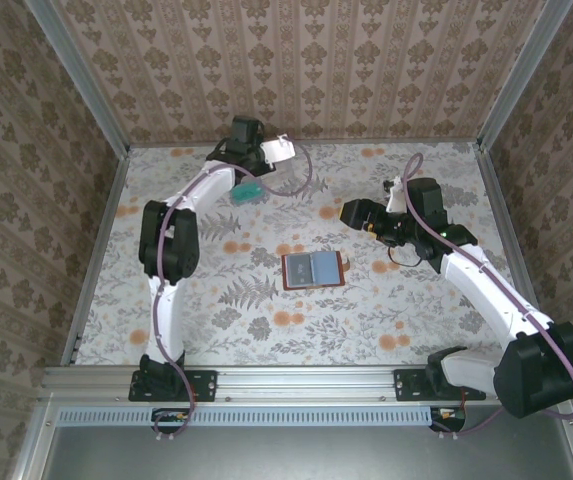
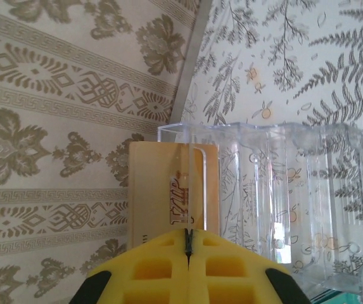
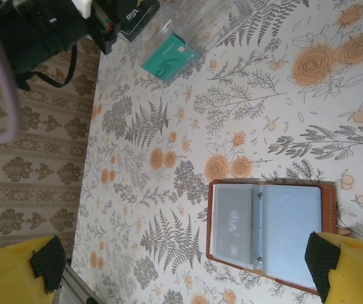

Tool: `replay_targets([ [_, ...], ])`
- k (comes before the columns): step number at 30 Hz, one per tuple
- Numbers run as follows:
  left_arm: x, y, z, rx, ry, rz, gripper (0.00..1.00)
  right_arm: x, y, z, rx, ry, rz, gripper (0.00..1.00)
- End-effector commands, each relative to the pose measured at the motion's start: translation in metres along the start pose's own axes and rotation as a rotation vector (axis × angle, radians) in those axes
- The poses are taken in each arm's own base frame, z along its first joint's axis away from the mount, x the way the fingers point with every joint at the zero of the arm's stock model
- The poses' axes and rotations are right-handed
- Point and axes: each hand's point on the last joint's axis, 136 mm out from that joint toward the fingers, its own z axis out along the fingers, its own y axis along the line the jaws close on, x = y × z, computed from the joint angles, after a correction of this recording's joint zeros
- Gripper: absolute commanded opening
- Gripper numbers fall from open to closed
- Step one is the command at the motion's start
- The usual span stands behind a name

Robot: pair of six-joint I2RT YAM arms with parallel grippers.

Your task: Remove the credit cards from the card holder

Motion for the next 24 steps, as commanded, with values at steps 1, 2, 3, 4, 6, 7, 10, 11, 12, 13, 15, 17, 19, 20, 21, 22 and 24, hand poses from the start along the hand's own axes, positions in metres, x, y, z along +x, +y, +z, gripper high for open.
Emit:
replay_targets([
  [1,-0.028,0.035,-0.049,-0.051,-0.07,-0.133,0.0,-0.008,-0.001,0.006,0.054,-0.017,-0.074,0.99],
  [2,-0.029,0.037,-0.055,-0.055,-0.074,-0.155,0.0,-0.01,-0.002,0.009,0.069,-0.015,-0.089,0.97],
  [3,-0.031,0.041,-0.063,-0.069,-0.081,-0.178,0.0,-0.012,-0.003,0.015,0.086,-0.015,-0.103,0.96],
  [4,-0.032,0.044,-0.07,-0.084,-0.086,-0.209,0.0,-0.014,-0.004,0.022,0.097,-0.011,-0.116,0.92],
  [6,-0.033,0.051,-0.086,-0.113,-0.086,-0.264,0.0,-0.021,-0.005,0.035,0.119,-0.016,-0.125,0.87],
  [7,-0.034,0.053,-0.094,-0.119,-0.085,-0.291,0.0,-0.023,-0.011,0.048,0.141,0.0,-0.119,0.86],
  [10,-0.036,0.057,-0.121,-0.135,-0.098,-0.352,0.0,-0.034,-0.015,0.08,0.177,0.012,-0.116,0.75],
  [11,-0.037,0.057,-0.129,-0.142,-0.104,-0.367,0.0,-0.04,-0.014,0.092,0.185,0.01,-0.114,0.71],
  [12,-0.038,0.057,-0.139,-0.149,-0.112,-0.385,0.0,-0.044,-0.016,0.104,0.205,0.011,-0.106,0.69],
  [13,-0.039,0.056,-0.147,-0.149,-0.116,-0.394,0.0,-0.048,-0.018,0.116,0.219,0.009,-0.103,0.65],
  [15,-0.039,0.054,-0.163,-0.151,-0.12,-0.417,0.0,-0.059,-0.02,0.141,0.25,-0.002,-0.094,0.6],
  [17,-0.038,0.051,-0.176,-0.151,-0.128,-0.457,0.0,-0.068,-0.023,0.164,0.275,-0.01,-0.084,0.58],
  [19,-0.04,0.046,-0.187,-0.14,-0.145,-0.478,0.0,-0.075,-0.03,0.188,0.306,-0.02,-0.07,0.57],
  [20,-0.04,0.044,-0.193,-0.139,-0.149,-0.489,0.0,-0.08,-0.031,0.199,0.314,-0.028,-0.059,0.57],
  [21,-0.039,0.042,-0.199,-0.139,-0.151,-0.501,0.0,-0.084,-0.033,0.211,0.321,-0.034,-0.049,0.56],
  [22,-0.04,0.04,-0.203,-0.136,-0.155,-0.507,0.0,-0.086,-0.035,0.22,0.327,-0.038,-0.039,0.52],
  [24,-0.04,0.038,-0.213,-0.133,-0.159,-0.515,0.0,-0.092,-0.041,0.237,0.338,-0.055,0.002,0.5],
])
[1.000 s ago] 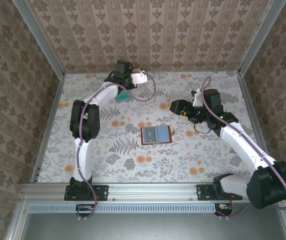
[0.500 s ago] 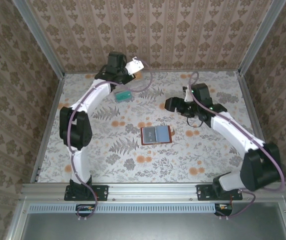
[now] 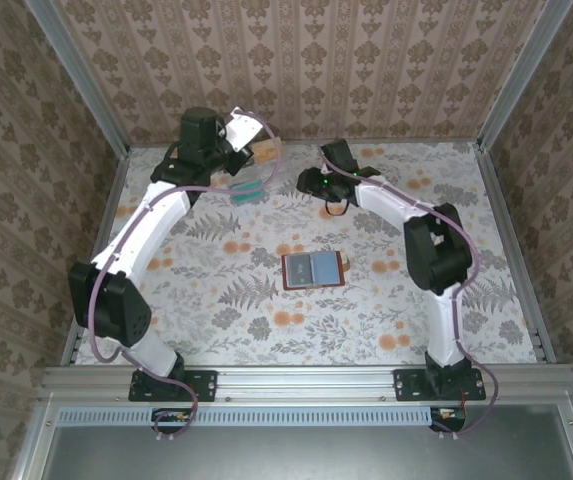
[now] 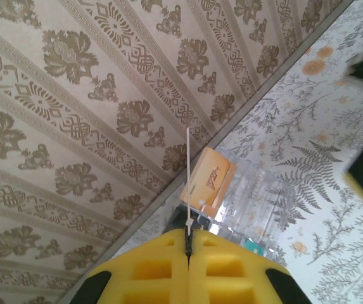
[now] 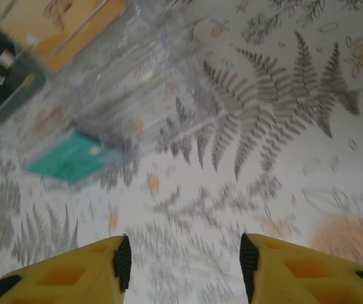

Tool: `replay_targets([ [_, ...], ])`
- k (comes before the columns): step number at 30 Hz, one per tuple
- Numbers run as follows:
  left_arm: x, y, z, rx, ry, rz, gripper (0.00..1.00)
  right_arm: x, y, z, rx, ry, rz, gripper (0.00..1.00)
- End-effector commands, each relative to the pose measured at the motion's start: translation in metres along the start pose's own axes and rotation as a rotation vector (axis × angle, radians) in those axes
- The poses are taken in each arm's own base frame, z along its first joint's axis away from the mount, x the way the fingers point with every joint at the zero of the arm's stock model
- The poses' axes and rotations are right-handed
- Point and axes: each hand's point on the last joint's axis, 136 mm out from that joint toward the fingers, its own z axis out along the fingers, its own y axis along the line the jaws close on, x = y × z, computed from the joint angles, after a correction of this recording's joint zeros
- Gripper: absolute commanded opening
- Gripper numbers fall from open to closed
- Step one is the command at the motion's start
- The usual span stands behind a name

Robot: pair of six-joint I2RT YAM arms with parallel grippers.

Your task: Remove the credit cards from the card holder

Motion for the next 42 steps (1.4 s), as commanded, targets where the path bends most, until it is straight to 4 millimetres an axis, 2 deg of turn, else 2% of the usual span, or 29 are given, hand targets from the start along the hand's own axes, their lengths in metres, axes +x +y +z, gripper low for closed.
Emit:
replay_targets([
  [1,-0.002,-0.002,-0.022,0.017,-0.007,-0.072,0.0,-0.014,-0.005,0.024,0.057,-0.042,0.082,0.5],
  [9,-0.004,-0.013,-0.036,0.043,-0.017,-0.115,0.0,-0.02,-0.004,0.072,0.066,-0.051,0.126,0.51],
  [17,-0.005,-0.019,-0.039,0.057,-0.025,-0.122,0.0,-0.027,-0.005,0.092,0.067,-0.073,0.15,0.45],
  [24,-0.003,-0.019,-0.039,0.055,-0.02,-0.116,0.0,-0.013,-0.013,0.109,0.09,-0.024,0.155,0.39],
  [29,-0.003,-0.018,-0.04,0.051,-0.021,-0.116,0.0,-0.002,-0.012,0.111,0.091,0.013,0.131,0.36],
  [32,-0.004,-0.019,-0.04,0.052,-0.024,-0.117,0.0,0.003,-0.012,0.11,0.092,0.029,0.121,0.32],
  [34,-0.004,-0.018,-0.041,0.051,-0.027,-0.117,0.0,0.005,-0.009,0.107,0.083,0.038,0.116,0.24],
  [42,-0.001,-0.021,-0.044,0.051,-0.025,-0.117,0.0,0.017,-0.008,0.093,0.077,0.06,0.098,0.21],
])
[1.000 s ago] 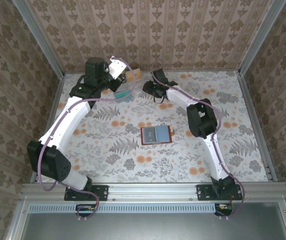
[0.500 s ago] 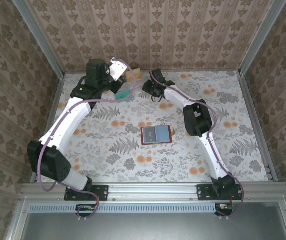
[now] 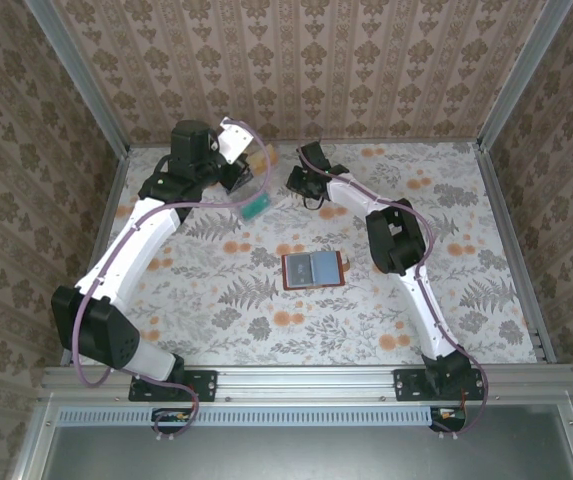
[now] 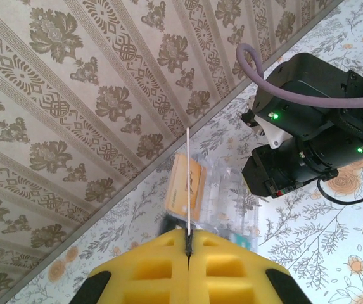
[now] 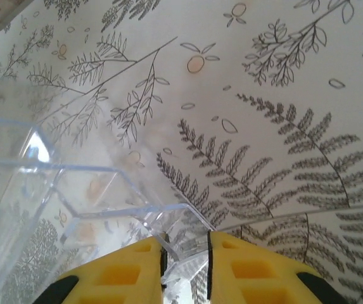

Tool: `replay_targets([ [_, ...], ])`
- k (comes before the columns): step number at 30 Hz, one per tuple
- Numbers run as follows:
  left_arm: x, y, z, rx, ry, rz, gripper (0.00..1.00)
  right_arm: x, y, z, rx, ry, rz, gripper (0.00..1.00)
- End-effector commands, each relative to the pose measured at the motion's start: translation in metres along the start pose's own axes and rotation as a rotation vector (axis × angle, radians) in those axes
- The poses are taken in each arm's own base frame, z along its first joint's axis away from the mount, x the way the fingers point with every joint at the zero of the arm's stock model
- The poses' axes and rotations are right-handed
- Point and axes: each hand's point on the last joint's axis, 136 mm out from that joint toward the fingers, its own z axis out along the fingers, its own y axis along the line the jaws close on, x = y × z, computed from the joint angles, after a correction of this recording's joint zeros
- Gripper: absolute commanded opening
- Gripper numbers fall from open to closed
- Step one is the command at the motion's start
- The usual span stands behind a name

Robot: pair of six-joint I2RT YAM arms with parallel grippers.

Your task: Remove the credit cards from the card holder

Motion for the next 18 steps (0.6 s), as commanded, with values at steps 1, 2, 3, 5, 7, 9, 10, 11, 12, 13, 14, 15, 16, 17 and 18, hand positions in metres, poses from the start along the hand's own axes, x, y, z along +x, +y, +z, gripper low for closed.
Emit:
replay_targets([
  [1,-0.005,-0.003,-0.011,0.006,-0.021,-0.015,0.0,0.022,-0.003,-0.009,0.013,0.073,-0.01,0.2],
  [2,-0.006,-0.003,-0.012,0.006,-0.023,-0.016,0.0,0.023,-0.004,-0.011,0.013,0.077,-0.011,0.2],
  [3,-0.006,-0.003,-0.013,0.008,-0.025,-0.016,0.0,0.026,-0.005,-0.012,0.016,0.082,-0.013,0.2],
  [5,-0.005,-0.003,-0.014,0.006,-0.024,-0.018,0.0,0.03,-0.005,-0.016,0.016,0.085,-0.022,0.2],
  [7,-0.005,-0.003,-0.015,0.006,-0.027,-0.019,0.0,0.035,-0.007,-0.02,0.016,0.093,-0.024,0.2],
  [9,-0.004,-0.004,-0.015,0.007,-0.026,-0.022,0.0,0.039,-0.009,-0.024,0.018,0.099,-0.024,0.19],
  [10,-0.004,-0.004,-0.016,0.008,-0.025,-0.022,0.0,0.042,-0.01,-0.026,0.022,0.102,-0.027,0.2],
  [11,-0.004,-0.005,-0.016,0.008,-0.025,-0.023,0.0,0.043,-0.01,-0.028,0.022,0.101,-0.03,0.2],
  [12,-0.004,-0.005,-0.017,0.007,-0.028,-0.025,0.0,0.046,-0.012,-0.03,0.025,0.103,-0.032,0.2],
  [13,-0.005,-0.005,-0.017,0.007,-0.029,-0.026,0.0,0.05,-0.013,-0.032,0.027,0.107,-0.03,0.2],
  [14,-0.005,-0.006,-0.017,0.009,-0.03,-0.027,0.0,0.052,-0.014,-0.034,0.028,0.11,-0.028,0.2],
  [15,-0.005,-0.007,-0.018,0.013,-0.03,-0.027,0.0,0.055,-0.015,-0.036,0.025,0.114,-0.025,0.21],
  [16,-0.004,-0.007,-0.018,0.012,-0.03,-0.025,0.0,0.058,-0.015,-0.038,0.021,0.116,-0.025,0.23],
  [17,-0.003,-0.008,-0.019,0.013,-0.027,-0.028,0.0,0.059,-0.015,-0.04,0.019,0.119,-0.027,0.25],
  [18,-0.004,-0.009,-0.019,0.014,-0.029,-0.026,0.0,0.062,-0.014,-0.042,0.016,0.122,-0.027,0.27],
])
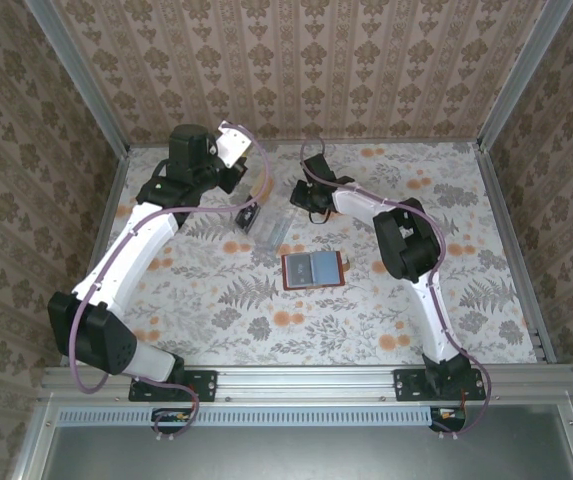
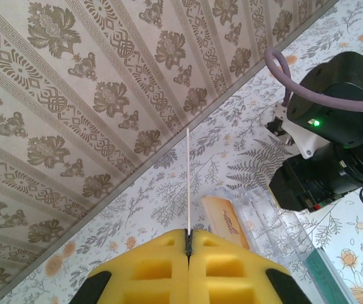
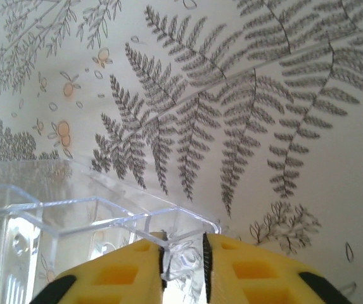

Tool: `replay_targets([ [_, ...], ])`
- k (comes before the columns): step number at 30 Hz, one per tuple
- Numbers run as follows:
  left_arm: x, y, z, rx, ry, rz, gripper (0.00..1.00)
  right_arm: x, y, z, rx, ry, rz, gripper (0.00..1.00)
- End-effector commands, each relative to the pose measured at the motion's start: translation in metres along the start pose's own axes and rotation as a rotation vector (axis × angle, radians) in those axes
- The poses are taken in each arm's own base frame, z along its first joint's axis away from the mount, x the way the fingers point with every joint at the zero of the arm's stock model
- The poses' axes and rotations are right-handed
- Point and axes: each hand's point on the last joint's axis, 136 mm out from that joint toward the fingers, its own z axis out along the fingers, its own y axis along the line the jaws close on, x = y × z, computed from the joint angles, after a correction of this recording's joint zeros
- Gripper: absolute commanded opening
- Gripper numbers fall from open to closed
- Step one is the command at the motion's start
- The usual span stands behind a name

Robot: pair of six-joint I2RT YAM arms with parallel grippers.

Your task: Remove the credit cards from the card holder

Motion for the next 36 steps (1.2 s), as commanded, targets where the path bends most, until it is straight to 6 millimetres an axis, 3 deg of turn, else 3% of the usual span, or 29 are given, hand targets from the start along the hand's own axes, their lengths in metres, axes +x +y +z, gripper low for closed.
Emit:
replay_targets([
  [1,-0.008,-0.006,-0.013,0.01,-0.03,-0.018,0.0,0.02,0.002,-0.01,-0.002,0.05,-0.01,0.28],
  [10,-0.005,-0.01,-0.023,0.007,-0.033,-0.018,0.0,0.028,0.02,-0.045,-0.059,0.045,-0.016,0.45],
  [18,-0.003,-0.011,-0.033,-0.001,-0.038,-0.027,0.0,0.052,0.021,-0.074,-0.091,0.078,-0.066,0.39],
  [23,-0.004,-0.013,-0.037,0.003,-0.044,-0.031,0.0,0.046,0.012,-0.074,-0.057,0.065,-0.128,0.38],
  [30,-0.003,-0.015,-0.043,0.005,-0.04,-0.03,0.0,0.014,0.029,-0.059,-0.076,0.072,-0.404,0.5],
  [36,-0.002,-0.014,-0.047,-0.003,-0.037,-0.028,0.0,0.0,0.039,-0.041,-0.186,0.122,-0.463,0.47],
])
